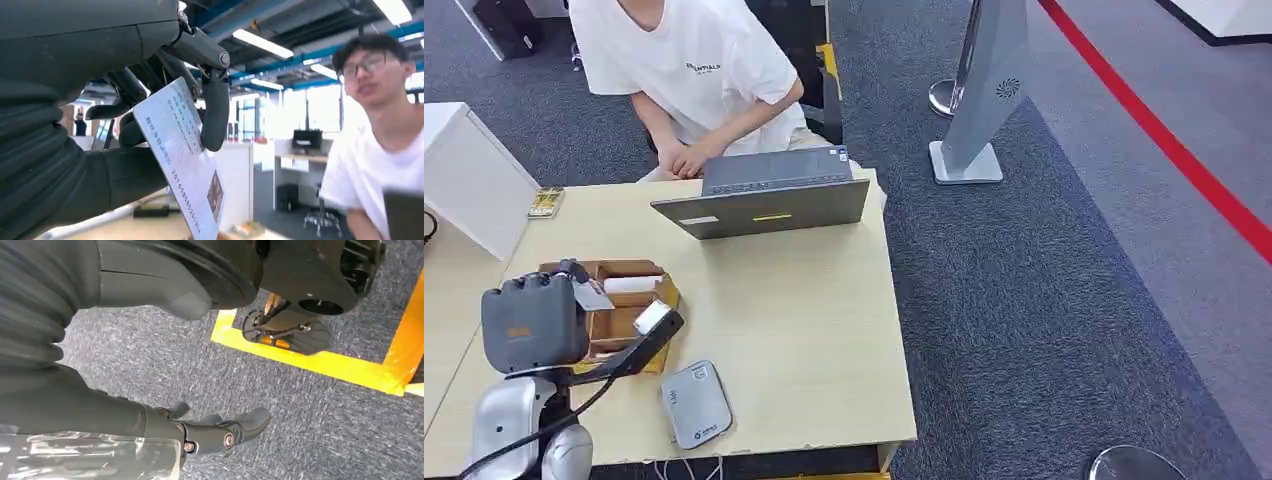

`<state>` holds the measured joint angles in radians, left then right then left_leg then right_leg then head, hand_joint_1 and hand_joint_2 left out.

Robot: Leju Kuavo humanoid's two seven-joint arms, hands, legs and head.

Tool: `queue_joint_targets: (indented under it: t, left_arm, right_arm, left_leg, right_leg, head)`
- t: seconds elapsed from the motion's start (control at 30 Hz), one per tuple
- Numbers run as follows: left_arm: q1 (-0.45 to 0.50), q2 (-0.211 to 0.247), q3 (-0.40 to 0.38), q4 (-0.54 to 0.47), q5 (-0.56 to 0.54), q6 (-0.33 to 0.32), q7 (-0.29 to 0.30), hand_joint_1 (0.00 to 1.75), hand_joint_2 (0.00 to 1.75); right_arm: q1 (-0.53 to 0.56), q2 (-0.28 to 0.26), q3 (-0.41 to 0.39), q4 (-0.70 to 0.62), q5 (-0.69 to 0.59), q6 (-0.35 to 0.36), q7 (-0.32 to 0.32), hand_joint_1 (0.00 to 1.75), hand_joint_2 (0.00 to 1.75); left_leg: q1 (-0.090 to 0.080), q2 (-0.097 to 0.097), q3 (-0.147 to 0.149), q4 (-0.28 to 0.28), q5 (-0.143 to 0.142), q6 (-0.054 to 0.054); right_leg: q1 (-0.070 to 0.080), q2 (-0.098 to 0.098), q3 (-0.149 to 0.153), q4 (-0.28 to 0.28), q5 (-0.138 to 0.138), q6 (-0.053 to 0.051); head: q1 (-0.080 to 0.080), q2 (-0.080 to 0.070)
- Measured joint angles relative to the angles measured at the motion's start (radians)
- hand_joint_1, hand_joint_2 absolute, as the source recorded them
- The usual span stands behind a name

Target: Pass the card to the sensor for recognition and then transmit it.

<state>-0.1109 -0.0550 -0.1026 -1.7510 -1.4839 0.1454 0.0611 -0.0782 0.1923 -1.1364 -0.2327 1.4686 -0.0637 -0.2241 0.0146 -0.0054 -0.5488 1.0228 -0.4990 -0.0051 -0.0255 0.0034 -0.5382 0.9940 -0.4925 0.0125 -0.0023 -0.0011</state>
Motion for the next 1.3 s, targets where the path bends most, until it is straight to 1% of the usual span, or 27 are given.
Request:
queue_joint_targets:
  t: [0.07, 0.2, 0.33, 0.43, 0.57, 0.63, 0.77, 0.97, 1.1, 1.13, 1.2, 1.3]
  left_arm:
    - [-0.049, 0.032, 0.0, 0.0, -0.001, 0.003, 0.044, 1.75, 1.75]
    - [-0.171, 0.115, -0.029, 0.021, -0.001, -0.01, 0.184, 1.75, 1.75]
    - [-0.305, 0.183, -0.068, 0.102, -0.001, -0.031, 0.24, 1.75, 1.75]
    - [-0.404, 0.225, -0.11, 0.204, -0.001, -0.055, 0.28, 1.75, 1.75]
    - [-0.482, 0.251, -0.137, 0.301, -0.001, -0.057, 0.296, 1.75, 1.75]
    - [-0.509, 0.259, -0.151, 0.342, -0.001, -0.074, 0.307, 1.75, 1.75]
    - [-0.559, 0.258, -0.152, 0.424, -0.001, -0.094, 0.289, 1.75, 1.75]
    - [-0.582, 0.249, -0.152, 0.481, -0.001, -0.098, 0.282, 1.75, 1.75]
    - [-0.59, 0.233, -0.152, 0.502, -0.001, -0.128, 0.26, 1.75, 1.75]
    - [-0.592, 0.23, -0.152, 0.506, -0.001, -0.131, 0.256, 0.0, 1.75]
    - [-0.595, 0.221, -0.148, 0.515, -0.001, -0.139, 0.23, 0.0, 1.75]
    - [-0.606, 0.173, -0.085, 0.534, 0.002, -0.177, 0.132, 0.0, 1.75]
  right_arm:
    - [-0.003, 0.0, 0.003, 0.001, 0.013, 0.008, 0.009, 0.0, 1.75]
    - [-0.004, 0.0, 0.016, 0.002, 0.033, 0.019, 0.028, 0.0, 1.75]
    - [-0.008, 0.0, 0.031, 0.003, 0.057, 0.031, 0.038, 0.0, 1.75]
    - [-0.011, 0.0, 0.049, 0.005, 0.074, 0.035, 0.066, 0.0, 1.75]
    - [-0.011, 0.0, 0.061, 0.006, 0.078, 0.041, 0.083, 0.0, 1.75]
    - [-0.013, 0.0, 0.068, 0.008, 0.079, 0.043, 0.102, 0.0, 1.75]
    - [-0.015, 0.004, 0.072, 0.009, 0.078, 0.044, 0.136, 0.0, 1.75]
    - [-0.015, 0.006, 0.073, 0.009, 0.078, 0.044, 0.143, 0.0, 1.75]
    - [-0.016, 0.007, 0.073, 0.009, 0.077, 0.043, 0.162, 0.0, 1.75]
    - [-0.016, 0.008, 0.073, 0.009, 0.077, 0.043, 0.163, 0.0, 1.75]
    - [-0.016, 0.008, 0.073, 0.009, 0.076, 0.043, 0.164, 0.0, 1.75]
    - [-0.016, 0.008, 0.073, 0.009, 0.075, 0.043, 0.158, 0.0, 1.75]
  left_leg:
    - [0.0, 0.0, 0.0, 0.0, 0.0, 0.0]
    - [0.0, 0.0, 0.0, 0.0, 0.001, -0.001]
    - [0.0, 0.0, 0.0, 0.0, 0.002, -0.001]
    - [0.0, 0.001, 0.0, 0.0, 0.003, -0.001]
    - [0.0, 0.002, 0.0, 0.0, 0.003, -0.001]
    - [0.0, 0.002, 0.0, 0.0, 0.003, -0.001]
    - [0.0, 0.002, 0.0, 0.0, 0.003, -0.001]
    - [0.0, 0.004, -0.001, 0.0, 0.003, -0.001]
    - [0.0, 0.004, -0.002, 0.0, 0.003, -0.001]
    - [0.0, 0.005, -0.002, 0.0, 0.003, -0.001]
    - [0.0, 0.005, -0.003, 0.0, 0.003, -0.001]
    - [0.0, 0.004, -0.003, 0.0, 0.003, 0.0]
  right_leg:
    - [0.0, 0.0, 0.0, 0.0, 0.0, 0.0]
    - [0.0, 0.0, -0.001, 0.0, 0.001, 0.0]
    - [0.0, 0.001, -0.001, 0.0, 0.002, -0.001]
    - [0.0, 0.001, -0.001, 0.0, 0.003, -0.001]
    - [0.0, 0.003, -0.002, 0.0, 0.004, -0.001]
    - [0.0, 0.003, -0.002, 0.0, 0.004, -0.001]
    - [0.0, 0.003, -0.002, 0.0, 0.004, -0.001]
    - [0.0, 0.005, -0.003, 0.0, 0.004, -0.001]
    - [0.0, 0.006, -0.004, 0.0, 0.004, -0.001]
    - [0.0, 0.006, -0.005, 0.001, 0.004, -0.001]
    - [0.0, 0.006, -0.005, 0.0, 0.004, -0.001]
    - [0.0, 0.005, -0.005, 0.0, 0.004, -0.001]
  head:
    - [0.0, 0.0]
    - [0.0, 0.0]
    - [0.0, 0.0]
    - [0.0, 0.0]
    - [-0.001, 0.0]
    - [-0.001, 0.0]
    - [-0.001, 0.0]
    - [0.0, 0.0]
    - [0.0, 0.0]
    - [-0.001, 0.0]
    - [-0.001, 0.0]
    - [0.0, 0.0]
